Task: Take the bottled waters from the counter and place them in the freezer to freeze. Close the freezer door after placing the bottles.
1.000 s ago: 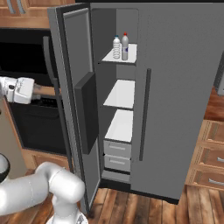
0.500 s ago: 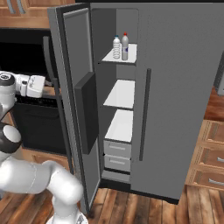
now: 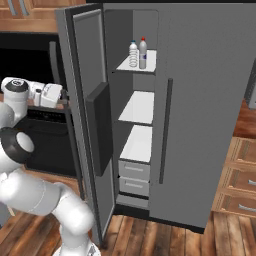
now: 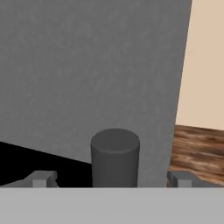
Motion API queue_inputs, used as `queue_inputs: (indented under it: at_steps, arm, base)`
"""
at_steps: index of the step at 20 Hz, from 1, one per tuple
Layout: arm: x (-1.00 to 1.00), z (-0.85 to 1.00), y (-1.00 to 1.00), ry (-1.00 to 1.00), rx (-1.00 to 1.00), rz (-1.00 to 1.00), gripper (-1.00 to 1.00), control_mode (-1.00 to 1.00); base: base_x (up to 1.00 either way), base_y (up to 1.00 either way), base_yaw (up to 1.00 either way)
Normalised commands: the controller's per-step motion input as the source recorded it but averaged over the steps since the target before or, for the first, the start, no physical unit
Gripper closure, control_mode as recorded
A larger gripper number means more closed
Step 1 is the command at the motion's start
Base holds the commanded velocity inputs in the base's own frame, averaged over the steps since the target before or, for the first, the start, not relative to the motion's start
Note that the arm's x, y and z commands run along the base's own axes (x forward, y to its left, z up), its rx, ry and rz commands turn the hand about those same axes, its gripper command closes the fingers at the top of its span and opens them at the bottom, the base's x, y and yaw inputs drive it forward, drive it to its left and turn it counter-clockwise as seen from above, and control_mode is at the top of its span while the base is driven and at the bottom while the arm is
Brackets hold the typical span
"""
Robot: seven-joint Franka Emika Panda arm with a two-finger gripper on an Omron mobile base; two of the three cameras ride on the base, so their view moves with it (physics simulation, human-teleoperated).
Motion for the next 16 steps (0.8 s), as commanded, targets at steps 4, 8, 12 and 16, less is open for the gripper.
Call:
queue_inputs:
  at_steps: [4,8,12,16]
  arm:
    - [0.27,-0.06,-0.72,0.00,0.00,0.03,-1.00,-1.00]
    - [0.19,-0.10,-0.98,0.00,0.01,0.13,-1.00,-1.00]
    - [0.26,-0.17,-1.00,0.00,0.02,0.17,-1.00,-1.00]
    - [0.21,-0.19,-1.00,0.00,0.03,0.21,-1.00,-1.00]
  base:
    - [0.00,0.00,0.00]
    - [0.00,0.00,0.00]
    - [0.00,0.00,0.00]
    - [0.00,0.00,0.00]
